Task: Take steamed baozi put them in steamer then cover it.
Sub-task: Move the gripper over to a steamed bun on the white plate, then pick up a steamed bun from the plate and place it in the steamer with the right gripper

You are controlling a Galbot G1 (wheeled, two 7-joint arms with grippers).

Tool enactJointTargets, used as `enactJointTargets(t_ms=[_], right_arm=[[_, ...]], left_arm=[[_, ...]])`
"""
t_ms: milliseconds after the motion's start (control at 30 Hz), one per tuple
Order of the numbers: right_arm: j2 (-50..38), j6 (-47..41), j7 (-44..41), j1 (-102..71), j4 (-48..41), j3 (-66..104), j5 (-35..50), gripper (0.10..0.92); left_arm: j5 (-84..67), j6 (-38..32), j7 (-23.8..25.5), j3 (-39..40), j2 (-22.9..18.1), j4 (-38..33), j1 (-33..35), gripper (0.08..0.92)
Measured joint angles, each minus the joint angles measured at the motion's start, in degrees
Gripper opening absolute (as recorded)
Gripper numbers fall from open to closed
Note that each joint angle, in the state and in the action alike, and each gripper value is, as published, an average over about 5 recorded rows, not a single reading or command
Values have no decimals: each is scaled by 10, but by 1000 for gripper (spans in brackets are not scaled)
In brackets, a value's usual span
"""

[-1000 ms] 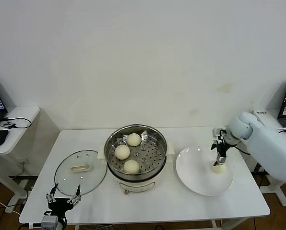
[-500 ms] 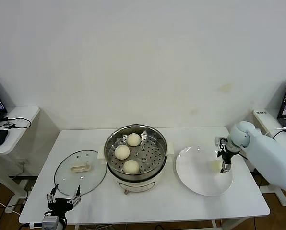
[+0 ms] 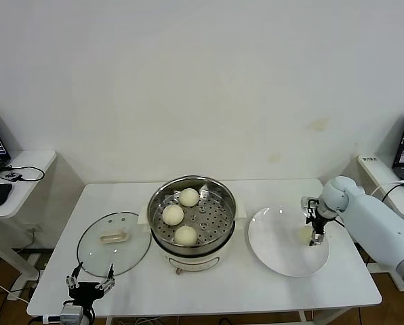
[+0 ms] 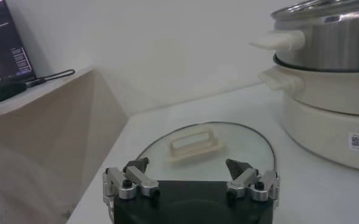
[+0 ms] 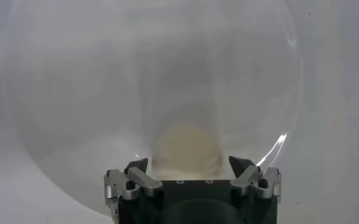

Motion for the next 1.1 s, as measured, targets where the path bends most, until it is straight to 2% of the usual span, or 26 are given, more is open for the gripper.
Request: enactJointTargets(t_ms=[67,333,733,1100], right_arm=[[1,0,1,0,-1,0,1,798],[-2,-1,0,-1,-1,2,6,617],[-34,-24,-14,41,52,-25,51,602],[-27,-85,-32,189,132,-135,186,602]], left_arm=[[0,0,0,0,0,1,0,823],[1,0,0,0,-1,1,0,823],[6,0,-2,1,1,5,-5,823],[30,-2,-5,-6,-1,2,-13,823]])
